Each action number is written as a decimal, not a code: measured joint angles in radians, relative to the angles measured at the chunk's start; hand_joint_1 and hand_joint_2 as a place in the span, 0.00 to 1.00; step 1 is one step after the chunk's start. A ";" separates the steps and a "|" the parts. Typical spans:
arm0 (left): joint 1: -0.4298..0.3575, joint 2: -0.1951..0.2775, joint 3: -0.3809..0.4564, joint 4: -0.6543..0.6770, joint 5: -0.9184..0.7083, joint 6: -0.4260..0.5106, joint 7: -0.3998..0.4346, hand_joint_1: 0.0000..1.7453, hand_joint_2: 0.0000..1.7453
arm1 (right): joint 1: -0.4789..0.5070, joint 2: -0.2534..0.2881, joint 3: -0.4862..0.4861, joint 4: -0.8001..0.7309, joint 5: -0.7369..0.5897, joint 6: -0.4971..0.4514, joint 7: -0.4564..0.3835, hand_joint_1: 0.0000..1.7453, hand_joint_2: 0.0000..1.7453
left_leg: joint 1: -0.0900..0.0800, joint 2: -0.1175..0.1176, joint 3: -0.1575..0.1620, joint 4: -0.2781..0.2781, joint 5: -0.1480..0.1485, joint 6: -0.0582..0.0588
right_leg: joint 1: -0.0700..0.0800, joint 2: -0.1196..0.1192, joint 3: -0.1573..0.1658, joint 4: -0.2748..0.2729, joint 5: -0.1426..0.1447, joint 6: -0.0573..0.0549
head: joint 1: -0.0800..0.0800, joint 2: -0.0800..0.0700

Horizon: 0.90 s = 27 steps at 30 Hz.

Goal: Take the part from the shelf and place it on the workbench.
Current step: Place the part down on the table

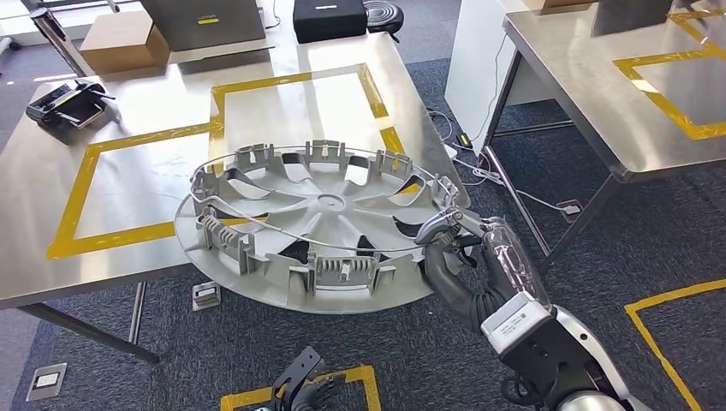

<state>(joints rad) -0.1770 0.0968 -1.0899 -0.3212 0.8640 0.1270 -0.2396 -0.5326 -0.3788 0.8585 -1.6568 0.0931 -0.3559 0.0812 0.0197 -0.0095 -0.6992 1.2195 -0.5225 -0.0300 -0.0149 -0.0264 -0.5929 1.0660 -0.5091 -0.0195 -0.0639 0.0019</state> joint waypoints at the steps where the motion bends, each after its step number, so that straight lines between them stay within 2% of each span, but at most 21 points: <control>1: 0.000 0.000 0.000 0.000 0.000 0.000 0.000 0.00 1.00 | 0.000 0.000 0.000 0.000 0.000 0.000 0.000 1.00 1.00 | -0.008 0.010 0.025 -0.057 0.031 0.013 | 0.004 -0.005 0.007 -0.001 -0.004 0.001 | 0.001 0.000; 2: -0.001 0.001 0.000 0.000 0.000 0.000 0.000 0.00 1.00 | 0.000 0.000 0.000 0.000 0.000 0.000 -0.001 1.00 1.00 | -0.016 0.020 0.047 -0.105 0.051 0.024 | 0.007 -0.009 0.012 -0.004 -0.007 0.003 | 0.003 0.000; 4: -0.002 0.001 0.000 0.000 0.000 0.000 0.000 0.00 1.00 | 0.000 0.000 0.000 0.000 0.000 0.000 -0.001 1.00 1.00 | -0.027 0.033 0.064 -0.145 0.052 0.039 | 0.008 -0.018 0.016 -0.010 -0.008 0.012 | 0.006 0.000; 6: -0.002 0.000 0.000 0.000 0.000 0.000 0.000 0.00 1.00 | 0.000 0.000 -0.001 0.000 0.000 0.000 -0.001 1.00 1.00 | -0.026 0.028 0.072 -0.171 0.047 0.044 | 0.007 -0.026 0.015 -0.016 -0.009 0.023 | 0.005 0.000; 8: -0.003 0.000 0.001 0.000 0.000 0.000 -0.001 0.00 1.00 | -0.001 -0.002 -0.002 0.000 0.000 0.000 -0.001 1.00 1.00 | -0.018 0.022 0.081 -0.194 0.047 0.047 | 0.007 -0.011 -0.001 0.011 -0.029 0.032 | 0.007 0.000; 9: -0.003 -0.001 0.001 0.000 0.000 0.000 -0.002 0.00 1.00 | -0.001 -0.002 -0.002 0.000 0.000 0.001 -0.001 1.00 1.00 | -0.015 0.019 0.083 -0.199 0.048 0.047 | 0.006 0.002 -0.023 0.051 -0.050 0.036 | 0.010 0.000; 11: -0.003 -0.003 0.000 0.000 0.000 0.000 -0.003 0.00 1.00 | 0.001 -0.004 -0.003 0.000 0.000 0.001 -0.001 1.00 1.00 | -0.015 0.012 0.083 -0.198 0.046 0.051 | 0.005 0.019 -0.092 0.176 -0.095 0.042 | 0.017 0.000; 12: -0.003 -0.003 0.000 0.000 0.000 0.000 -0.003 0.00 1.00 | 0.002 -0.004 -0.002 0.000 0.000 0.001 -0.001 1.00 1.00 | -0.014 0.008 0.084 -0.196 0.044 0.051 | 0.004 0.021 -0.123 0.223 -0.102 0.045 | 0.019 0.000; 13: -0.003 -0.004 0.001 0.000 0.000 0.000 -0.003 0.00 1.00 | 0.004 -0.004 -0.002 0.000 0.000 0.002 -0.001 1.00 1.00 | -0.014 0.004 0.085 -0.194 0.041 0.051 | 0.004 0.021 -0.141 0.241 -0.091 0.047 | 0.021 0.000; 14: -0.003 -0.004 0.001 0.000 0.000 0.000 -0.003 0.00 1.00 | 0.005 -0.005 -0.002 0.000 0.000 0.002 -0.001 1.00 1.00 | -0.013 -0.001 0.087 -0.190 0.037 0.049 | 0.003 0.021 -0.139 0.218 -0.059 0.048 | 0.022 0.000; 16: -0.003 -0.004 0.001 0.000 0.000 0.000 -0.003 0.00 1.00 | 0.005 -0.006 -0.002 0.001 0.000 0.003 -0.001 1.00 1.00 | -0.012 -0.010 0.091 -0.182 0.027 0.043 | 0.002 0.027 -0.095 0.103 0.018 0.045 | 0.025 0.000; 17: -0.004 -0.005 0.001 0.000 0.001 0.000 -0.004 0.00 1.00 | 0.005 -0.007 -0.002 0.000 0.000 0.003 -0.001 1.00 1.00 | -0.012 -0.014 0.092 -0.177 0.022 0.038 | 0.003 0.031 -0.072 0.048 0.041 0.041 | 0.026 0.000; 18: -0.004 -0.005 0.001 0.000 0.001 0.000 -0.005 0.00 1.00 | 0.004 -0.007 -0.002 0.000 0.000 0.004 -0.001 1.00 1.00 | -0.013 -0.016 0.091 -0.174 0.020 0.033 | 0.004 0.035 -0.058 0.015 0.048 0.036 | 0.027 0.000; 20: -0.003 -0.006 0.001 0.000 0.001 0.000 -0.007 0.00 1.00 | 0.003 -0.007 -0.003 0.000 0.000 0.004 -0.001 1.00 1.00 | -0.013 -0.020 0.089 -0.173 0.020 0.023 | 0.008 0.036 -0.051 -0.002 0.042 0.025 | 0.026 0.000; 22: -0.003 -0.006 0.001 0.000 0.002 0.000 -0.008 0.00 1.00 | 0.003 -0.008 -0.004 0.000 0.002 0.004 -0.001 1.00 1.00 | -0.012 -0.019 0.089 -0.173 0.013 0.013 | 0.003 0.033 -0.045 -0.010 0.044 0.014 | 0.023 0.000; 23: -0.003 -0.005 0.001 0.000 0.002 0.000 -0.009 0.00 1.00 | 0.003 -0.008 -0.004 0.000 0.004 0.004 -0.001 1.00 1.00 | -0.012 -0.016 0.083 -0.156 0.000 0.008 | 0.000 0.030 -0.040 -0.016 0.046 0.008 | 0.020 0.000; 25: -0.004 -0.004 0.001 0.000 0.002 0.000 -0.010 0.00 1.00 | 0.003 -0.008 -0.006 0.000 0.007 0.004 0.000 1.00 1.00 | -0.010 -0.010 0.046 -0.070 -0.048 -0.002 | -0.004 0.025 -0.032 -0.024 0.046 0.001 | 0.011 0.000; 27: -0.003 -0.004 0.001 0.000 0.002 0.000 -0.010 0.00 1.00 | 0.004 -0.008 -0.006 0.000 0.007 0.004 0.000 1.00 1.00 | -0.005 -0.007 -0.015 0.052 -0.093 -0.010 | -0.004 0.021 -0.030 -0.024 0.045 -0.002 | 0.007 0.000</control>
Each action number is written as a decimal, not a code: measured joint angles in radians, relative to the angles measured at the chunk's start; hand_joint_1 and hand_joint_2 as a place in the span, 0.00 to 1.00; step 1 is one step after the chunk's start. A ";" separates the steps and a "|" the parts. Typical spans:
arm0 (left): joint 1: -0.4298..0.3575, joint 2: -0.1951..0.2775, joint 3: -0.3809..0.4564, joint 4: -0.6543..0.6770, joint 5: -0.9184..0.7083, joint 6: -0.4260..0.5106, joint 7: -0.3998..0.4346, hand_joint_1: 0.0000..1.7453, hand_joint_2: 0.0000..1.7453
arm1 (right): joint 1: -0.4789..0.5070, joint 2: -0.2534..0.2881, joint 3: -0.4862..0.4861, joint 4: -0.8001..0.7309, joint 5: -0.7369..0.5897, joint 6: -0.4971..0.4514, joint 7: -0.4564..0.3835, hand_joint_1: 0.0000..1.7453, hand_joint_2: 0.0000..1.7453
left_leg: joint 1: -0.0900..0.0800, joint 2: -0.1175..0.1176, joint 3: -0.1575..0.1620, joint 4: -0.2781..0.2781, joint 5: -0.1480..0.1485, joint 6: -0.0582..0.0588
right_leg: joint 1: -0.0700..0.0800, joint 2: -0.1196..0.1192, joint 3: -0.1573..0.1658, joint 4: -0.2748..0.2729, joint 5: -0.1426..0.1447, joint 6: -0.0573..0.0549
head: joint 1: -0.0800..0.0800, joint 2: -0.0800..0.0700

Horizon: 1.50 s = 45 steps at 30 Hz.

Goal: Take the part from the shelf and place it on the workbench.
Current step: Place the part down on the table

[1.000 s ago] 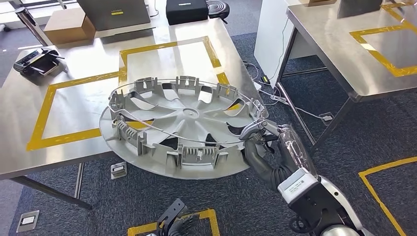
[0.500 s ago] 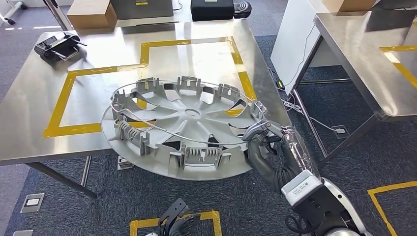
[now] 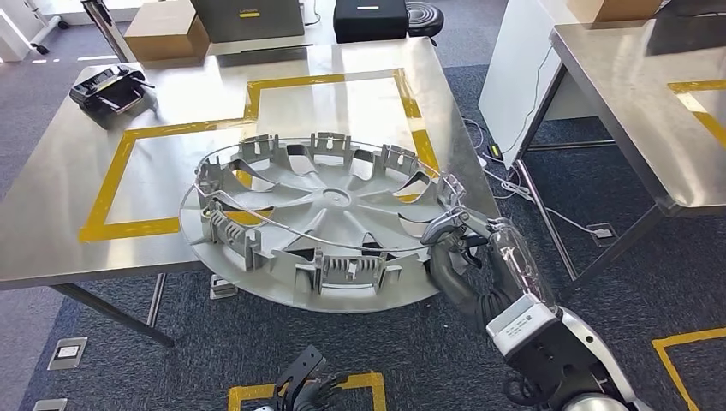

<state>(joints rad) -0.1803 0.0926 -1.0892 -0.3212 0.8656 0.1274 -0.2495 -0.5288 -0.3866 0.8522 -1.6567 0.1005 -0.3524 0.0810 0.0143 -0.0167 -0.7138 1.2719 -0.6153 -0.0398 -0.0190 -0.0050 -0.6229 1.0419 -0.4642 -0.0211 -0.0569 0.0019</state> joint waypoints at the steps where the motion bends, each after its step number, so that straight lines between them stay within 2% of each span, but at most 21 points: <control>1: 0.000 0.000 0.000 0.000 0.000 0.000 0.000 0.00 1.00 | 0.000 0.000 0.000 0.000 0.000 0.000 0.001 1.00 1.00 | 0.002 0.001 -0.018 0.031 -0.001 -0.003 | 0.000 -0.001 0.001 0.000 -0.001 0.001 | 0.000 0.000; 2: 0.001 0.000 0.000 0.000 0.000 0.000 0.000 0.00 1.00 | 0.001 0.000 0.000 0.000 0.000 0.000 0.002 1.00 1.00 | 0.004 0.002 -0.018 0.026 0.018 -0.005 | -0.001 -0.002 0.002 0.001 -0.003 0.002 | -0.001 0.000; 4: 0.001 0.000 0.000 0.000 0.000 0.000 -0.001 0.00 1.00 | 0.001 0.000 0.000 0.000 0.000 0.002 0.004 1.00 1.00 | 0.008 0.006 0.033 -0.088 0.091 -0.007 | -0.004 -0.002 0.008 0.003 -0.008 0.010 | -0.002 0.000; 6: 0.000 0.000 0.000 0.000 0.000 0.000 -0.002 0.00 1.00 | 0.000 0.000 -0.001 0.000 0.000 0.003 0.005 1.00 1.00 | 0.006 0.010 0.085 -0.197 0.129 -0.001 | -0.002 -0.002 0.010 0.006 -0.013 0.022 | -0.003 0.000; 8: 0.000 -0.003 0.000 0.000 0.000 -0.001 -0.002 0.00 1.00 | -0.001 0.000 -0.002 0.000 0.000 0.004 0.005 1.00 1.00 | 0.004 0.011 0.099 -0.229 0.124 0.008 | 0.002 -0.003 0.008 0.010 -0.017 0.024 | -0.001 0.000; 11: 0.002 -0.005 0.000 0.000 -0.001 -0.002 -0.002 0.00 1.00 | -0.001 -0.001 -0.002 0.000 0.000 0.009 0.006 1.00 1.00 | 0.005 0.008 0.100 -0.234 0.122 0.016 | 0.004 -0.006 0.013 0.004 -0.016 0.012 | 0.008 0.000; 14: 0.002 -0.005 0.000 0.000 -0.001 -0.002 -0.002 0.00 1.00 | -0.003 -0.001 -0.002 0.000 0.000 0.011 0.006 1.00 1.00 | 0.004 0.007 0.101 -0.234 0.120 0.022 | 0.004 -0.006 0.018 -0.006 -0.012 0.016 | 0.013 0.000; 20: 0.001 -0.005 0.000 0.000 -0.001 -0.002 -0.001 0.00 1.00 | -0.006 -0.001 -0.002 0.000 -0.003 0.017 0.006 1.00 1.00 | 0.001 0.007 0.101 -0.233 0.118 0.028 | 0.002 -0.006 0.022 -0.015 -0.010 0.038 | 0.014 0.000; 23: 0.000 -0.005 0.000 0.000 -0.003 -0.002 0.000 0.00 1.00 | -0.012 -0.001 -0.002 0.001 0.002 0.020 0.006 1.00 1.00 | 0.000 0.007 0.102 -0.232 0.117 0.029 | 0.001 -0.006 0.023 -0.017 -0.010 0.043 | 0.014 0.000; 27: -0.002 -0.004 0.000 0.000 -0.004 -0.002 0.003 0.00 1.00 | -0.018 0.000 -0.001 0.001 0.010 0.025 0.005 1.00 1.00 | -0.002 0.007 0.116 -0.253 0.123 0.049 | -0.003 -0.009 0.033 -0.030 -0.007 0.060 | 0.011 0.000; 29: -0.004 -0.005 0.000 0.000 -0.005 -0.002 0.004 0.00 1.00 | -0.021 0.000 -0.001 0.001 0.010 0.027 0.005 1.00 1.00 | 0.003 0.005 0.135 -0.281 0.136 0.056 | -0.003 -0.006 0.017 0.011 -0.034 0.061 | 0.013 0.000; 31: -0.007 -0.005 0.000 0.000 -0.005 -0.002 0.004 0.00 1.00 | -0.021 0.000 -0.001 0.001 0.010 0.027 0.005 1.00 1.00 | 0.006 0.000 0.143 -0.290 0.139 0.057 | -0.005 -0.001 -0.042 0.126 -0.086 0.064 | 0.018 0.000; 32: -0.007 -0.005 0.000 0.000 -0.005 -0.002 0.004 0.00 1.00 | -0.019 0.000 -0.001 0.002 0.010 0.027 0.004 1.00 1.00 | 0.007 -0.002 0.143 -0.289 0.137 0.055 | -0.006 -0.001 -0.076 0.186 -0.105 0.066 | 0.020 0.000; 33: -0.007 -0.006 0.000 0.000 -0.005 -0.003 0.004 0.00 1.00 | -0.018 0.000 0.000 0.002 0.010 0.027 0.005 1.00 1.00 | 0.009 -0.005 0.144 -0.287 0.135 0.052 | -0.009 -0.001 -0.100 0.223 -0.107 0.069 | 0.021 0.000; 34: -0.006 -0.006 0.000 0.000 -0.005 -0.003 0.004 0.00 1.00 | -0.017 0.000 0.000 0.002 0.010 0.027 0.005 1.00 1.00 | 0.013 -0.008 0.145 -0.284 0.131 0.046 | -0.011 -0.001 -0.107 0.222 -0.088 0.073 | 0.021 0.000; 37: -0.006 -0.006 0.000 0.000 -0.005 -0.003 0.004 0.00 1.00 | -0.017 -0.001 0.001 0.004 0.010 0.027 0.006 1.00 1.00 | 0.027 -0.020 0.144 -0.257 0.107 0.018 | -0.020 0.005 -0.051 0.077 0.009 0.089 | 0.028 0.000; 39: -0.006 -0.005 0.000 0.001 -0.005 -0.003 0.004 0.00 1.00 | -0.015 -0.002 0.003 0.007 0.010 0.027 0.006 1.00 1.00 | 0.028 -0.024 0.136 -0.240 0.093 0.000 | -0.023 0.015 -0.030 0.026 0.015 0.079 | 0.033 0.000; 40: -0.005 -0.005 0.000 0.001 -0.004 -0.003 0.005 0.00 1.00 | -0.015 -0.002 0.004 0.008 0.010 0.027 0.007 1.00 1.00 | 0.027 -0.025 0.134 -0.237 0.091 -0.002 | -0.022 0.019 -0.031 0.026 0.008 0.070 | 0.031 0.000; 41: -0.004 -0.005 -0.001 0.001 -0.005 -0.003 0.005 0.00 1.00 | -0.014 -0.002 0.005 0.009 0.011 0.027 0.007 1.00 1.00 | 0.026 -0.025 0.133 -0.237 0.092 0.001 | -0.024 0.020 -0.032 0.025 0.006 0.061 | 0.024 0.000; 43: -0.002 -0.004 -0.001 0.001 -0.004 -0.003 0.005 0.00 1.00 | -0.013 -0.003 0.006 0.010 0.013 0.027 0.008 1.00 1.00 | 0.025 -0.025 0.136 -0.241 0.098 0.010 | -0.024 0.021 -0.032 0.024 0.005 0.056 | 0.013 0.000; 45: -0.002 -0.004 -0.001 0.001 -0.005 -0.003 0.005 0.00 1.00 | -0.014 -0.003 0.007 0.011 0.017 0.027 0.009 1.00 1.00 | 0.024 -0.025 0.137 -0.243 0.107 0.008 | -0.024 0.022 -0.031 0.024 0.003 0.049 | 0.007 0.000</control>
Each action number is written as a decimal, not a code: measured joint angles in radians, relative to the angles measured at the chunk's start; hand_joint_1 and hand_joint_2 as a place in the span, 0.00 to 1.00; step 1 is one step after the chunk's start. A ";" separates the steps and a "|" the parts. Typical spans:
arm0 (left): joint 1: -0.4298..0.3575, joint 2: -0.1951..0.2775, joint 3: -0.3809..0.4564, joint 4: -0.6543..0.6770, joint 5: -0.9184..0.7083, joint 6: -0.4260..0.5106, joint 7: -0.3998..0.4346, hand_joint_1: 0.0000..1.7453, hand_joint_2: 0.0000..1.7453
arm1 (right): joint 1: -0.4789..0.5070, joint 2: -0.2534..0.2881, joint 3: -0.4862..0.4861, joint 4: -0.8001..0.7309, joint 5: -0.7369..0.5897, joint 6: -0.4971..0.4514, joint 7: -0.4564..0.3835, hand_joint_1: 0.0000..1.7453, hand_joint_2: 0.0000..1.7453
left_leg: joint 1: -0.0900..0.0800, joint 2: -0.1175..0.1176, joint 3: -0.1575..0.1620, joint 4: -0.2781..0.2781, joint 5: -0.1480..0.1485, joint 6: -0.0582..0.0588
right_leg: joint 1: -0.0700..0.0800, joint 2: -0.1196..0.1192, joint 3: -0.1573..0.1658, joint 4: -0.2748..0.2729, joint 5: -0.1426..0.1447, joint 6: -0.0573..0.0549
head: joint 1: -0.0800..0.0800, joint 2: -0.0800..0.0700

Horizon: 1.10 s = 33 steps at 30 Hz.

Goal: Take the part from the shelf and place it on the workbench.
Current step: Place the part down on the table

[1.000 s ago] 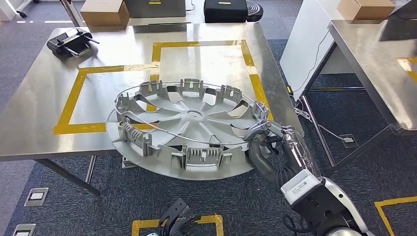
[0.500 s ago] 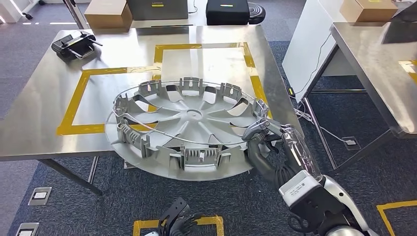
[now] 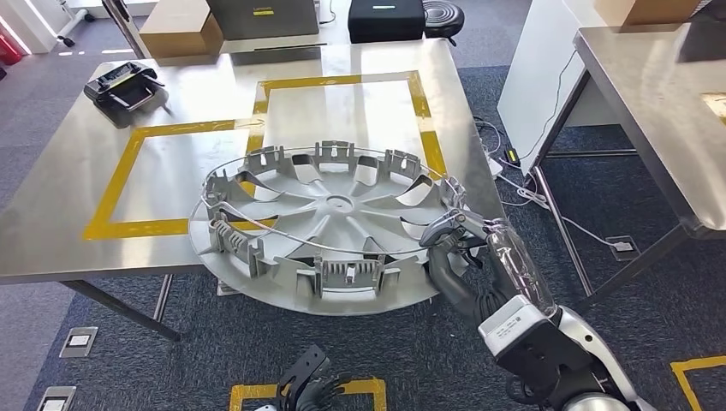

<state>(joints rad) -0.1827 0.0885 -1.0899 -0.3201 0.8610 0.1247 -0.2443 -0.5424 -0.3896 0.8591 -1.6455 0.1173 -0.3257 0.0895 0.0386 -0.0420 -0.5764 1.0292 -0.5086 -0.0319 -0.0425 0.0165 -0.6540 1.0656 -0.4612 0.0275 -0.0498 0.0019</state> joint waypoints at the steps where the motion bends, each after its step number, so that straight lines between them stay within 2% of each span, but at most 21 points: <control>1: 0.000 0.000 0.000 0.000 0.000 0.000 0.000 0.00 1.00 | 0.000 0.000 0.000 0.000 0.001 0.000 0.000 1.00 1.00 | 0.000 0.000 0.000 0.000 0.003 -0.003 | 0.000 0.000 0.000 0.000 -0.001 -0.003 | -0.002 0.000; 5: 0.000 0.000 0.000 0.000 0.000 0.000 0.000 0.00 1.00 | 0.000 0.000 0.000 0.004 0.004 -0.001 0.005 1.00 1.00 | 0.001 0.001 0.004 -0.007 0.004 -0.010 | 0.005 0.001 0.001 0.001 -0.005 -0.011 | -0.007 0.000; 8: 0.000 -0.002 0.000 0.000 0.000 0.000 0.000 0.00 1.00 | -0.004 0.000 0.000 0.012 0.012 -0.002 0.032 1.00 1.00 | 0.003 0.002 0.011 -0.021 -0.007 -0.029 | 0.008 -0.001 0.001 0.001 -0.006 -0.013 | -0.006 0.000; 10: 0.000 -0.002 0.000 0.000 0.000 0.000 0.000 0.00 1.00 | -0.009 0.000 0.000 0.022 0.023 -0.002 0.051 1.00 1.00 | 0.004 0.002 0.013 -0.023 -0.010 -0.038 | 0.009 -0.004 0.003 0.001 -0.006 -0.013 | -0.006 0.000; 14: -0.001 -0.003 0.000 0.000 -0.002 -0.001 0.000 0.00 1.00 | -0.022 0.000 0.001 0.044 0.053 -0.002 0.069 1.00 1.00 | 0.003 0.002 0.013 -0.022 -0.010 -0.037 | 0.008 -0.005 0.009 -0.005 -0.004 -0.011 | -0.006 0.000; 19: -0.002 -0.006 0.000 0.000 -0.008 -0.006 0.005 0.00 1.00 | -0.047 0.000 0.011 0.076 0.231 -0.025 0.125 1.00 1.00 | 0.003 0.002 0.013 -0.020 -0.010 -0.033 | 0.008 -0.005 0.014 -0.012 -0.001 -0.007 | -0.005 0.000; 22: -0.003 -0.009 0.000 0.000 -0.018 -0.008 0.010 0.00 1.00 | -0.069 0.000 0.015 0.101 0.277 -0.025 0.149 1.00 1.00 | 0.002 0.002 0.013 -0.020 -0.010 -0.031 | 0.008 -0.005 0.015 -0.015 0.000 -0.005 | -0.005 0.000; 33: -0.009 -0.015 -0.002 0.000 -0.036 -0.010 0.018 0.00 1.00 | -0.121 -0.003 0.014 0.225 0.273 -0.010 0.169 1.00 1.00 | 0.002 0.002 0.012 -0.018 -0.011 -0.029 | 0.007 -0.005 0.016 -0.016 0.001 -0.004 | -0.006 0.000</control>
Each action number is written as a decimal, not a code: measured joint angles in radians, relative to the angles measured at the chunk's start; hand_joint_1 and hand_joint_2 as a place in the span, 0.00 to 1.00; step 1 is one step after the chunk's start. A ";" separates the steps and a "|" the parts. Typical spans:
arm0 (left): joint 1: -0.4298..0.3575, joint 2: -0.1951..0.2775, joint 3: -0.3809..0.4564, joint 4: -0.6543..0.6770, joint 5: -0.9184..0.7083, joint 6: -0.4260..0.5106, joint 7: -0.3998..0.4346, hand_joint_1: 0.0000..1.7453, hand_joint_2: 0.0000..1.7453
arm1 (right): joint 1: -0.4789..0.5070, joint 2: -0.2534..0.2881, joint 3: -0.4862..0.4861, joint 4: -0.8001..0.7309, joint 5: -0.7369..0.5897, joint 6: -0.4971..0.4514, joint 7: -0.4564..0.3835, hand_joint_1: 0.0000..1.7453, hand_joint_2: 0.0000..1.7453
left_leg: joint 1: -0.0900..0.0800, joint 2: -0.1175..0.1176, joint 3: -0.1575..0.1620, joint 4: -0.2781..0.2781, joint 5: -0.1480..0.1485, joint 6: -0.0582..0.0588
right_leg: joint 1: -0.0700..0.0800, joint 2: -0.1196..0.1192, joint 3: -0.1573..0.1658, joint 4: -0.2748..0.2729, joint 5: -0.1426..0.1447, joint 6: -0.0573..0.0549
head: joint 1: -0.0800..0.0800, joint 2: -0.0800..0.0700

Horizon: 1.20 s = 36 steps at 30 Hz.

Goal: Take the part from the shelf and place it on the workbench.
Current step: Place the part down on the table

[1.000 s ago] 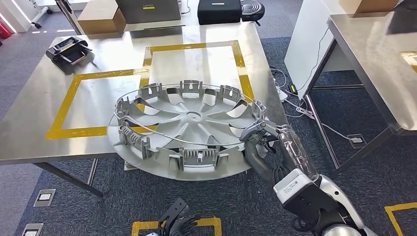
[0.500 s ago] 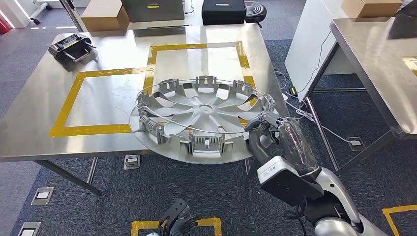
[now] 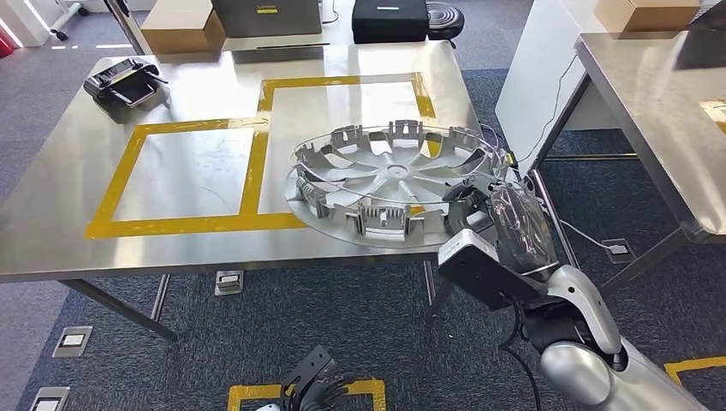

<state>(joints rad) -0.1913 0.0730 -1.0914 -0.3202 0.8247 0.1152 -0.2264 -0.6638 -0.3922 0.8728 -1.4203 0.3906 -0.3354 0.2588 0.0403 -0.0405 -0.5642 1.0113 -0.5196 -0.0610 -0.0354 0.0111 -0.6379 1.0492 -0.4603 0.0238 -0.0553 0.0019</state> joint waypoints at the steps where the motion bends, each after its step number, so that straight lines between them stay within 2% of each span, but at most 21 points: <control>1: 0.000 -0.001 0.000 0.000 -0.001 0.000 0.001 0.00 1.00 | -0.003 0.000 0.000 0.010 -0.004 0.001 0.000 1.00 1.00 | 0.000 0.000 0.000 0.000 0.000 0.000 | 0.000 0.000 0.000 0.000 0.000 0.000 | 0.000 0.000; 11: 0.000 -0.006 -0.001 0.000 -0.007 -0.003 0.007 0.00 1.00 | -0.019 0.003 0.000 0.104 -0.043 0.005 -0.002 1.00 1.00 | 0.000 0.000 0.000 0.000 0.000 0.000 | 0.000 0.000 0.001 0.000 0.000 0.000 | 0.000 0.000; 16: 0.000 -0.010 -0.001 0.000 -0.008 -0.007 0.012 0.00 1.00 | -0.038 0.016 0.001 0.157 -0.072 0.001 -0.029 1.00 1.00 | 0.000 0.000 0.000 0.001 0.000 0.000 | 0.000 0.000 0.001 0.000 0.000 0.000 | 0.000 0.000; 36: -0.016 -0.013 -0.002 -0.001 -0.038 -0.010 0.027 0.00 1.00 | -0.150 0.107 0.029 0.182 -0.079 -0.007 -0.054 1.00 1.00 | 0.000 0.000 0.000 0.001 0.000 0.001 | 0.000 0.000 0.001 0.000 0.000 0.001 | 0.000 0.000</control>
<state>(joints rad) -0.2076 0.0600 -1.0931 -0.3208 0.7869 0.1056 -0.1991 -0.8140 -0.2850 0.9015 -1.2384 0.3118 -0.3424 0.2044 0.0403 -0.0405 -0.5642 1.0124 -0.5198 -0.0605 -0.0354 0.0111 -0.6368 1.0492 -0.4598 0.0245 -0.0554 0.0019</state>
